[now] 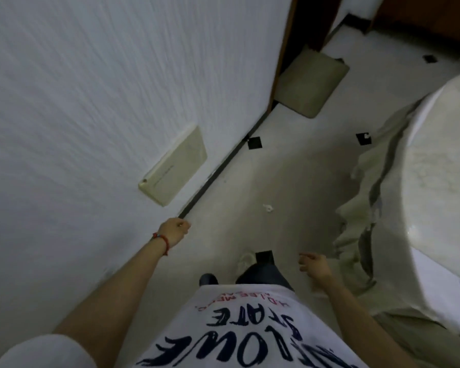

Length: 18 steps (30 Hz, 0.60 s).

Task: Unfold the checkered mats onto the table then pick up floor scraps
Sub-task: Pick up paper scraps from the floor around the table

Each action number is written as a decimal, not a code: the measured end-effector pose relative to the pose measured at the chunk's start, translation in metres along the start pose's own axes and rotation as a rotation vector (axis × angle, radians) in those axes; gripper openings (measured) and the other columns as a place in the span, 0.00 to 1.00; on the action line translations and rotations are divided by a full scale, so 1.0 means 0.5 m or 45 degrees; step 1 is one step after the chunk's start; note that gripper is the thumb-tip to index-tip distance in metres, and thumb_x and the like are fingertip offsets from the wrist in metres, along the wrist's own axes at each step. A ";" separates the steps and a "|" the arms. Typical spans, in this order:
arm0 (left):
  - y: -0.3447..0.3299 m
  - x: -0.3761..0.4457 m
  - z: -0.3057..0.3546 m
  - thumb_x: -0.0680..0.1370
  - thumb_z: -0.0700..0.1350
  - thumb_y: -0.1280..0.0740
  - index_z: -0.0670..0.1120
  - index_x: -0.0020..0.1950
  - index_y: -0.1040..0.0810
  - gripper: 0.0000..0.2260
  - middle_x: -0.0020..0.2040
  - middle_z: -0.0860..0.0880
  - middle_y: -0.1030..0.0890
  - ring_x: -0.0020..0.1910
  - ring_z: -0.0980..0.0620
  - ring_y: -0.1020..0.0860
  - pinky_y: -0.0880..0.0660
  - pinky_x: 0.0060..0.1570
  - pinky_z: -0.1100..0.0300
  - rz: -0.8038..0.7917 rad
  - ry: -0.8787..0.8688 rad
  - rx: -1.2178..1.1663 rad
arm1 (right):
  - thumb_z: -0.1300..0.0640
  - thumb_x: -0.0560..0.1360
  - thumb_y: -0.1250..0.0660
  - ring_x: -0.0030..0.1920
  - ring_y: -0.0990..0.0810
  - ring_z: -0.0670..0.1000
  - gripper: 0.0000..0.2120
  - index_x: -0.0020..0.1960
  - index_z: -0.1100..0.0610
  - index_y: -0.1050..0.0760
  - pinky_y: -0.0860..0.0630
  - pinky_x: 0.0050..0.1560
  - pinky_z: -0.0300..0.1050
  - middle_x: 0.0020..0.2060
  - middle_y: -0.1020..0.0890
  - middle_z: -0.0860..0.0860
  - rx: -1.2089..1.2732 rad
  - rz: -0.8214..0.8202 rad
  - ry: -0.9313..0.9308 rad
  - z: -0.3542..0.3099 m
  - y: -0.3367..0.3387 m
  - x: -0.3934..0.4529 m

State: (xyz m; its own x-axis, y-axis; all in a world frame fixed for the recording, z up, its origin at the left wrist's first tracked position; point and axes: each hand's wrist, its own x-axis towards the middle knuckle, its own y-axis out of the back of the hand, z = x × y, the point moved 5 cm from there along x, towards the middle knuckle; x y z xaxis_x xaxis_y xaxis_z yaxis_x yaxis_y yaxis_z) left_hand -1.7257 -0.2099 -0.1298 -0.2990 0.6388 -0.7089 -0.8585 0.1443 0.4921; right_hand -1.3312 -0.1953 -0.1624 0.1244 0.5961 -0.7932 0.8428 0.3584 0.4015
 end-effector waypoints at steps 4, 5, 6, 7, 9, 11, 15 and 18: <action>0.014 0.076 0.062 0.78 0.45 0.39 0.39 0.49 0.21 0.12 0.49 0.42 0.20 0.49 0.44 0.23 0.27 0.55 0.56 -0.075 0.046 0.078 | 0.62 0.78 0.41 0.43 0.23 0.55 0.14 0.61 0.67 0.26 0.27 0.40 0.46 0.51 0.20 0.63 0.080 0.029 0.010 -0.130 0.031 0.081; 0.021 0.094 0.071 0.78 0.46 0.40 0.40 0.47 0.21 0.12 0.48 0.43 0.20 0.48 0.45 0.23 0.27 0.54 0.57 -0.100 0.059 0.121 | 0.61 0.78 0.41 0.44 0.23 0.56 0.14 0.60 0.66 0.26 0.26 0.44 0.48 0.52 0.20 0.62 0.085 0.043 0.012 -0.161 0.038 0.097; 0.027 0.113 0.079 0.78 0.46 0.40 0.41 0.45 0.21 0.11 0.47 0.44 0.21 0.47 0.46 0.24 0.27 0.52 0.57 -0.127 0.070 0.163 | 0.61 0.78 0.40 0.45 0.22 0.56 0.14 0.60 0.66 0.26 0.25 0.48 0.50 0.53 0.20 0.62 0.097 0.056 0.011 -0.189 0.045 0.114; 0.033 0.136 0.085 0.79 0.46 0.41 0.43 0.44 0.22 0.11 0.46 0.44 0.21 0.47 0.46 0.23 0.27 0.52 0.57 -0.149 0.090 0.188 | 0.60 0.78 0.40 0.46 0.22 0.56 0.14 0.60 0.65 0.26 0.25 0.51 0.50 0.53 0.20 0.62 0.120 0.067 0.008 -0.215 0.050 0.130; 0.050 0.192 0.103 0.79 0.45 0.41 0.43 0.43 0.22 0.11 0.45 0.43 0.20 0.47 0.45 0.23 0.27 0.51 0.56 -0.189 0.144 0.209 | 0.60 0.78 0.40 0.46 0.22 0.55 0.14 0.60 0.64 0.25 0.26 0.53 0.49 0.54 0.20 0.61 0.170 0.092 0.002 -0.265 0.061 0.167; 0.069 0.258 0.131 0.79 0.44 0.41 0.44 0.37 0.24 0.13 0.40 0.44 0.21 0.41 0.46 0.23 0.28 0.44 0.59 -0.247 0.172 0.284 | 0.59 0.78 0.41 0.47 0.22 0.55 0.14 0.60 0.62 0.25 0.26 0.52 0.49 0.55 0.20 0.61 0.213 0.124 -0.026 -0.302 0.069 0.205; 0.105 0.396 0.245 0.79 0.44 0.41 0.47 0.32 0.27 0.14 0.38 0.46 0.23 0.42 0.47 0.25 0.29 0.44 0.60 -0.365 0.165 0.419 | 0.60 0.78 0.41 0.50 0.22 0.58 0.14 0.62 0.64 0.27 0.27 0.52 0.50 0.55 0.21 0.62 0.340 0.207 -0.165 -0.350 0.066 0.256; 0.110 0.496 0.369 0.79 0.44 0.40 0.46 0.35 0.25 0.13 0.41 0.45 0.22 0.43 0.47 0.25 0.29 0.45 0.60 -0.420 0.091 0.441 | 0.61 0.78 0.41 0.49 0.23 0.57 0.15 0.62 0.66 0.28 0.28 0.51 0.48 0.57 0.22 0.63 0.448 0.196 -0.260 -0.373 0.036 0.282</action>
State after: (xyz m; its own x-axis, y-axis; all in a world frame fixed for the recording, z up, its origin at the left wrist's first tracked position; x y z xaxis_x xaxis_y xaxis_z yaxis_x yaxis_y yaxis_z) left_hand -1.7701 0.0958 -0.1855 -0.0727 0.4649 -0.8824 -0.7267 0.5813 0.3661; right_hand -1.3964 0.0290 -0.1816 0.3335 0.4561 -0.8250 0.9292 -0.0113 0.3694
